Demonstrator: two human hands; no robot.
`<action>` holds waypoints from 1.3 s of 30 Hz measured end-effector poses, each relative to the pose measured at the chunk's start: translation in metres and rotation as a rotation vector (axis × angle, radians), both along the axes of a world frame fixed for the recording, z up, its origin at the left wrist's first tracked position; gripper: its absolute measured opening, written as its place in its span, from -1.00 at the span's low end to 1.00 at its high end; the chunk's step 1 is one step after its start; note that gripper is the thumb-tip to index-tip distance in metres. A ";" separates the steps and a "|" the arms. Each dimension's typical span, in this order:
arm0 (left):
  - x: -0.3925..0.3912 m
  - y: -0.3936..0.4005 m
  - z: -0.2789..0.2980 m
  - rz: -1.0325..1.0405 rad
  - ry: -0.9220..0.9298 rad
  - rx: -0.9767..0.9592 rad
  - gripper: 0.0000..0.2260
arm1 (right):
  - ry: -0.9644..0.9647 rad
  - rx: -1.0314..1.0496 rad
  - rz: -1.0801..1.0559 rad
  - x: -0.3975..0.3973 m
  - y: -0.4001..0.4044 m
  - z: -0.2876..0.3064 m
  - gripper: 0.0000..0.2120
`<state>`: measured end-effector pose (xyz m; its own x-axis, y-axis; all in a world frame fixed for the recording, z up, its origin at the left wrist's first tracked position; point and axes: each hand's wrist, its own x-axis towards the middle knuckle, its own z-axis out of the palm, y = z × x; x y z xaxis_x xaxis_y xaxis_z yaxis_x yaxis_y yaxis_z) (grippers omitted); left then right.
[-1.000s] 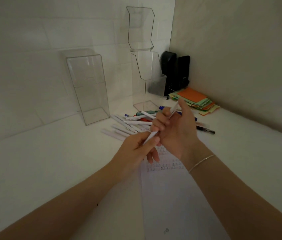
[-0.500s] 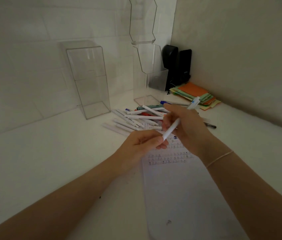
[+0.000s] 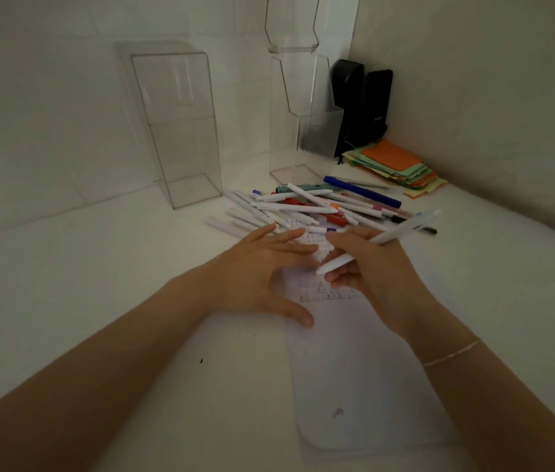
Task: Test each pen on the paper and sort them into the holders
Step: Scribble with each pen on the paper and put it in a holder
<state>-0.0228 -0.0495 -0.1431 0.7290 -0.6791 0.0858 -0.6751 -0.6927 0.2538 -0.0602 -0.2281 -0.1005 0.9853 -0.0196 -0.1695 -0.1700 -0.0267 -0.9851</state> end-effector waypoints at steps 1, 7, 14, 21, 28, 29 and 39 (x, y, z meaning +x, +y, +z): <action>-0.002 0.000 0.001 -0.005 -0.010 0.027 -0.14 | 0.009 0.023 -0.034 0.000 0.004 -0.004 -0.81; -0.004 0.000 0.000 -0.029 -0.077 0.016 -0.14 | -0.159 -0.337 -0.128 -0.001 0.017 -0.028 -0.74; -0.003 -0.001 -0.001 -0.020 -0.049 0.003 -0.08 | -0.209 -0.428 -0.103 -0.003 0.019 -0.035 -0.71; -0.006 -0.001 -0.001 -0.024 -0.026 -0.037 -0.14 | -0.253 -0.444 -0.139 -0.003 0.019 -0.039 -0.71; -0.006 -0.001 -0.001 -0.023 0.043 -0.060 -0.16 | -0.277 -0.456 -0.136 -0.003 0.020 -0.039 -0.73; -0.006 -0.001 -0.002 -0.024 0.048 -0.064 -0.16 | -0.280 -0.466 -0.142 -0.003 0.020 -0.039 -0.72; -0.003 -0.001 -0.004 -0.026 0.068 -0.066 -0.18 | -0.210 -0.364 -0.098 -0.005 0.020 -0.037 -0.76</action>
<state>-0.0262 -0.0504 -0.1471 0.7170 -0.6922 0.0820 -0.6723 -0.6556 0.3438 -0.0654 -0.2084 -0.1373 0.9883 -0.1360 0.0693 0.0137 -0.3728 -0.9278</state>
